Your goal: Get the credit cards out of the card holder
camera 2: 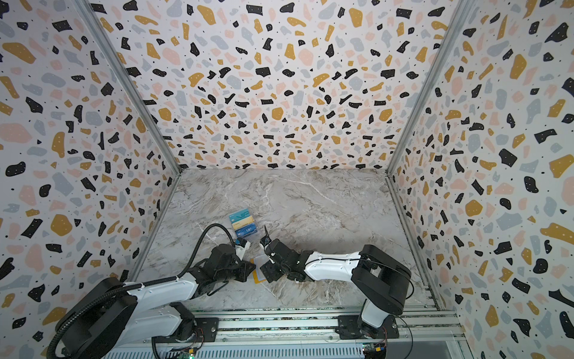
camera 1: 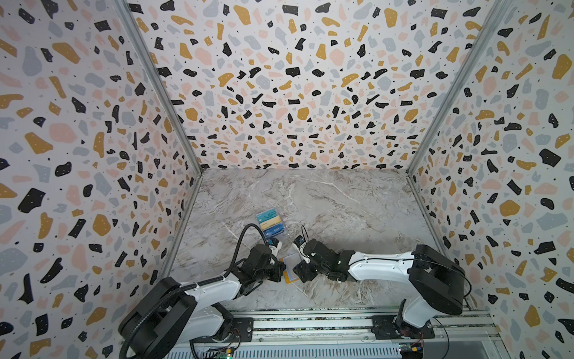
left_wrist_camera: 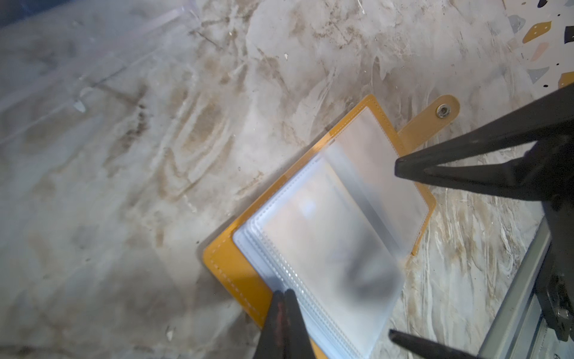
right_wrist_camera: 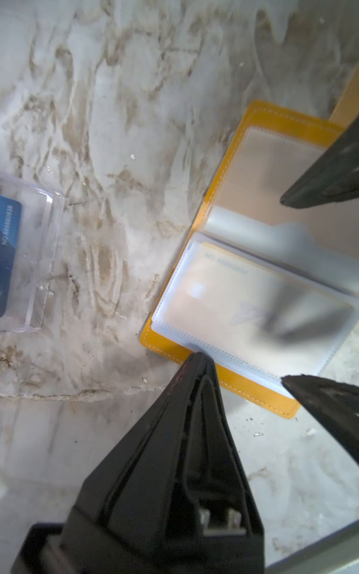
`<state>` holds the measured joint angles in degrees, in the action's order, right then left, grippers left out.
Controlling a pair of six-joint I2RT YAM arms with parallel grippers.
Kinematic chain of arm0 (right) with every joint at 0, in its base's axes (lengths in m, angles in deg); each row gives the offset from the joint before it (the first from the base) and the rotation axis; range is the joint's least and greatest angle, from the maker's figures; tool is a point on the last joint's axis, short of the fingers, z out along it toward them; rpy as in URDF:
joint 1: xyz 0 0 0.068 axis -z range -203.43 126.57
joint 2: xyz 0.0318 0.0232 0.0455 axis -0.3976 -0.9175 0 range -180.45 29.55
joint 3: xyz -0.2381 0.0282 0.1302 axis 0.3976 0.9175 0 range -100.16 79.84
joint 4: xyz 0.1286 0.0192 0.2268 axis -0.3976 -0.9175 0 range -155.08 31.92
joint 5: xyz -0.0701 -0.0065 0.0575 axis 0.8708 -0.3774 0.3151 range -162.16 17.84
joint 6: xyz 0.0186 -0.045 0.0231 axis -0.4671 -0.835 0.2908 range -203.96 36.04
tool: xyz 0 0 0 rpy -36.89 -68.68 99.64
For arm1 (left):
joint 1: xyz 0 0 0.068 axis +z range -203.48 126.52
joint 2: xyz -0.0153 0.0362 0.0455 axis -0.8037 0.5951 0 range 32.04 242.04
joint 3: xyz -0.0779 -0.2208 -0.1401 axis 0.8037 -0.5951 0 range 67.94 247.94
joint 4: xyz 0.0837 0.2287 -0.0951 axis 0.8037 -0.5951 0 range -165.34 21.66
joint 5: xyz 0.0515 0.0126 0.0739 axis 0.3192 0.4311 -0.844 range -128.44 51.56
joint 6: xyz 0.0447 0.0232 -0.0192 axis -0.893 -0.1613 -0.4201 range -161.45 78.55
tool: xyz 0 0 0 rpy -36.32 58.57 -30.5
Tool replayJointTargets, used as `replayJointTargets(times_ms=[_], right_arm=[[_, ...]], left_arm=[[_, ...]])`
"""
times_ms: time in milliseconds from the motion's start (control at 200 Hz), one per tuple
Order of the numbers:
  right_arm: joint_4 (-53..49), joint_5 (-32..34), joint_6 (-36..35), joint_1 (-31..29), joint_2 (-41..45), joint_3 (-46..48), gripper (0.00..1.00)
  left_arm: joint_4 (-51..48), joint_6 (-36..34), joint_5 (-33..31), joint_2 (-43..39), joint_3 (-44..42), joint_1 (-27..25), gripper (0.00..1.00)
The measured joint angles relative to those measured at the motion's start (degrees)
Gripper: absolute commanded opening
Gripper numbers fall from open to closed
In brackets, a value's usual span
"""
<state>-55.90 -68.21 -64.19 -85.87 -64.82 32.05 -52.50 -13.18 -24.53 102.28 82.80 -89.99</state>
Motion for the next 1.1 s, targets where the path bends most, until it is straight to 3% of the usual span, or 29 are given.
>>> replayJointTargets(times_ms=[611,1101], right_arm=[[1.5,3.0,1.9,-1.7,-4.8,-2.5,0.8],[1.7,4.5,4.0,-1.7,-5.4,-3.0,0.62]], left_arm=[[4.3,0.7,-0.2,0.5,-2.1,-0.1,0.0],[4.0,0.9,-0.9,-0.9,-2.9,-0.3,0.0]])
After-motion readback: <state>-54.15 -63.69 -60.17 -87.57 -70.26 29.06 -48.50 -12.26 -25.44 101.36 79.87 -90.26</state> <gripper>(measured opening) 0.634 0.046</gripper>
